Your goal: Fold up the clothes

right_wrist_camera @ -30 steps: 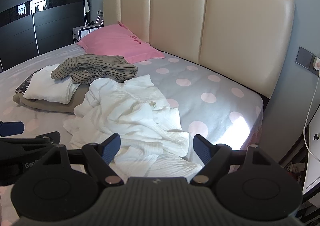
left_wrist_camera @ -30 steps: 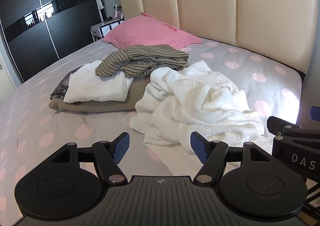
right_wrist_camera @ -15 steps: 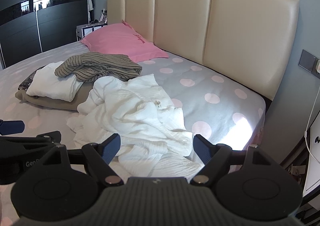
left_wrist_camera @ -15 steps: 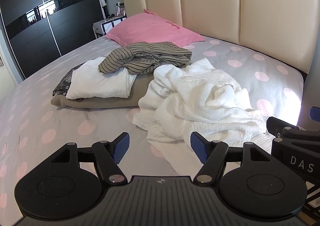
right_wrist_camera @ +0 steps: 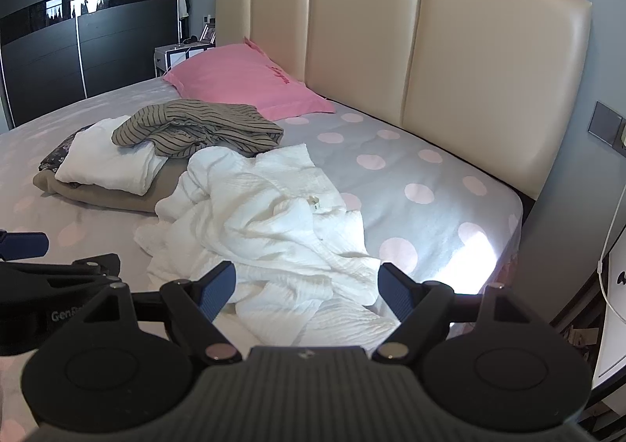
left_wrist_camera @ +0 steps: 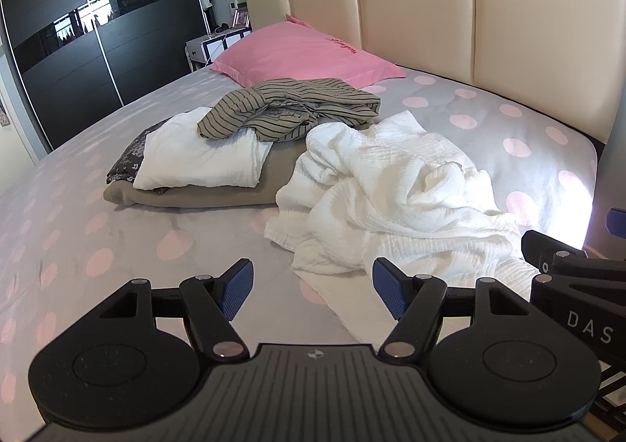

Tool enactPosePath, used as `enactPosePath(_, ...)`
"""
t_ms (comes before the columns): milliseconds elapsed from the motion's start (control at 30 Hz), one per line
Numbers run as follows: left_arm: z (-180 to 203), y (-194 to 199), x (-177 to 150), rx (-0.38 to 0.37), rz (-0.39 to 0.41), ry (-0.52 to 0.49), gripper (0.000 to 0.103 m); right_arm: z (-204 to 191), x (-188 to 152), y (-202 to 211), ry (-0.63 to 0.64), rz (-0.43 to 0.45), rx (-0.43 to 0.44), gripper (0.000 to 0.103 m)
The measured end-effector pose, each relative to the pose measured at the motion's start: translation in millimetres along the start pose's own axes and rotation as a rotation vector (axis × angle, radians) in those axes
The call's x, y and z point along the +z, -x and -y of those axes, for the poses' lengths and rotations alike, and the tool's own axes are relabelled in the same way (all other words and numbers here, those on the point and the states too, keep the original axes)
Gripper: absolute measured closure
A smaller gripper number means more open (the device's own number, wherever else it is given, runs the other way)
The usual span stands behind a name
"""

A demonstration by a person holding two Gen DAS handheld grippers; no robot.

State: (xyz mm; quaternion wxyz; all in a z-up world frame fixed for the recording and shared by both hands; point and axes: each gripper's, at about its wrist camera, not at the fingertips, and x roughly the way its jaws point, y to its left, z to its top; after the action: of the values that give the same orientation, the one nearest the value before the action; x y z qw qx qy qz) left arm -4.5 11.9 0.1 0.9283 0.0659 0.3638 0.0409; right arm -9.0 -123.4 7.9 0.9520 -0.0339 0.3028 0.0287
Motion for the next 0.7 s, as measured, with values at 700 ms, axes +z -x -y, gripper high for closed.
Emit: enactPosePath(700, -2.0, -0.2, -1.6, 0.008, -0.01, 0.009, 0.037, -5.1, -0.8, 0.5, 0.014, 0.0, 0.009, 0.021)
